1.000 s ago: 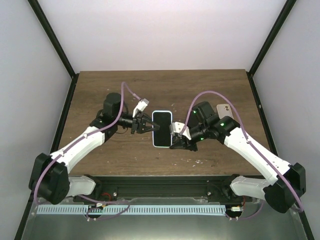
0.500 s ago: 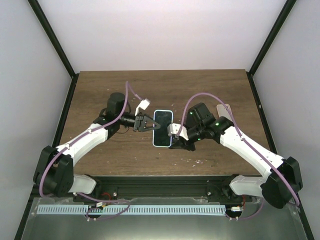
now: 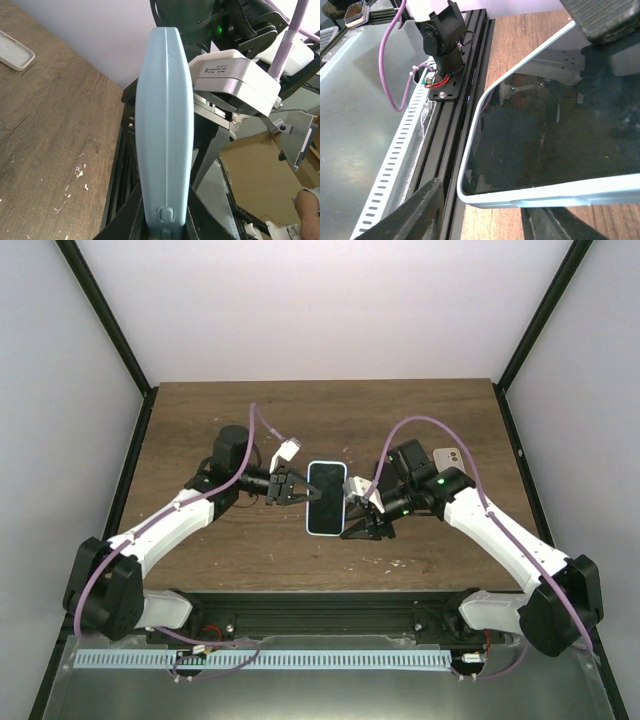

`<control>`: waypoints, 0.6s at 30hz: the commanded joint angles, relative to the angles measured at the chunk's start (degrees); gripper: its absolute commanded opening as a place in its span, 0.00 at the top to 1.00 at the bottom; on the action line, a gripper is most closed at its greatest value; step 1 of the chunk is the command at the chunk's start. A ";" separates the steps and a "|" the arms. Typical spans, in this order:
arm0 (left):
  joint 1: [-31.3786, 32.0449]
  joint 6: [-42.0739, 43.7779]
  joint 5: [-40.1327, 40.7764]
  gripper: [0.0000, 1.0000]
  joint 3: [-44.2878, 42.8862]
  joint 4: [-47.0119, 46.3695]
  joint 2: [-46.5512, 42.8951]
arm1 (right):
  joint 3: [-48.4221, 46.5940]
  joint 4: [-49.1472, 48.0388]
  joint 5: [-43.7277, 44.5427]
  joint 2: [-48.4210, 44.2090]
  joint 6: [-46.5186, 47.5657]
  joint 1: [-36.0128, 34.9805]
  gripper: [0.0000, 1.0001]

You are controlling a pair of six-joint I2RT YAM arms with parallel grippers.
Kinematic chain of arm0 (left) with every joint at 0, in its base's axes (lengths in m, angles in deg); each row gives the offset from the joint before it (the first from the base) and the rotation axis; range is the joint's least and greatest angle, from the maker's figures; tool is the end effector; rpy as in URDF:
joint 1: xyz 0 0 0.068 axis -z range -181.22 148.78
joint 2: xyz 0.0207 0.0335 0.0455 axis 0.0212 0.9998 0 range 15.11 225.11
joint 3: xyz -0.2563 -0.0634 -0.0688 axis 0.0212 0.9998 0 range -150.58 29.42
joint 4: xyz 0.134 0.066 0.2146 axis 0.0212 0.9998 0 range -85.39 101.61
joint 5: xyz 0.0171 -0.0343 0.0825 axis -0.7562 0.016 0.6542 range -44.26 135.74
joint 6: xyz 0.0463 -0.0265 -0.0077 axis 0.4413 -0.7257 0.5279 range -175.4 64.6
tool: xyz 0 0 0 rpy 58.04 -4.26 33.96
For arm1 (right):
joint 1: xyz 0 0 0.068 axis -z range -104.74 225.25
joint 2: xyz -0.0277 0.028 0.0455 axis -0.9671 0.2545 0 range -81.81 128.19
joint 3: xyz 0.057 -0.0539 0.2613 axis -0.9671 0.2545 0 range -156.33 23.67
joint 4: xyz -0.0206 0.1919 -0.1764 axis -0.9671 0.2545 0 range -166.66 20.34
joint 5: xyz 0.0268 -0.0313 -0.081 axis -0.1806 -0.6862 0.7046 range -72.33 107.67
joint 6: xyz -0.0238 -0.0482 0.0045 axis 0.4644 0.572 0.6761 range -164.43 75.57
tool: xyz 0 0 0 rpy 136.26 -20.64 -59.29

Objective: Take the phone out of the phone case
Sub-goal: Remove the phone case from the phone.

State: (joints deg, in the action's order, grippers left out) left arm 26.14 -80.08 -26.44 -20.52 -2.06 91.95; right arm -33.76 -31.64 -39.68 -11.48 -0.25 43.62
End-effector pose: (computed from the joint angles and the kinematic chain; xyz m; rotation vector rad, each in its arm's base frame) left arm 0.2378 -0.1612 0.2839 0.9829 1.8272 -1.7774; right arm 0.1826 0.1476 0.2869 -1.6600 1.5566 1.1515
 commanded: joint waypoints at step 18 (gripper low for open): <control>0.30 -5.56 -4.03 1.00 -0.11 -8.06 1.60 | -3.62 -8.58 16.52 -1.72 5.03 -3.69 0.80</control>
State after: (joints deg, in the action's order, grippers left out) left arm 25.94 -82.05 -28.91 -20.45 -5.87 93.48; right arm -33.74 -32.26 -30.23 -13.03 3.38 40.97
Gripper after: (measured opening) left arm 0.125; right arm 0.209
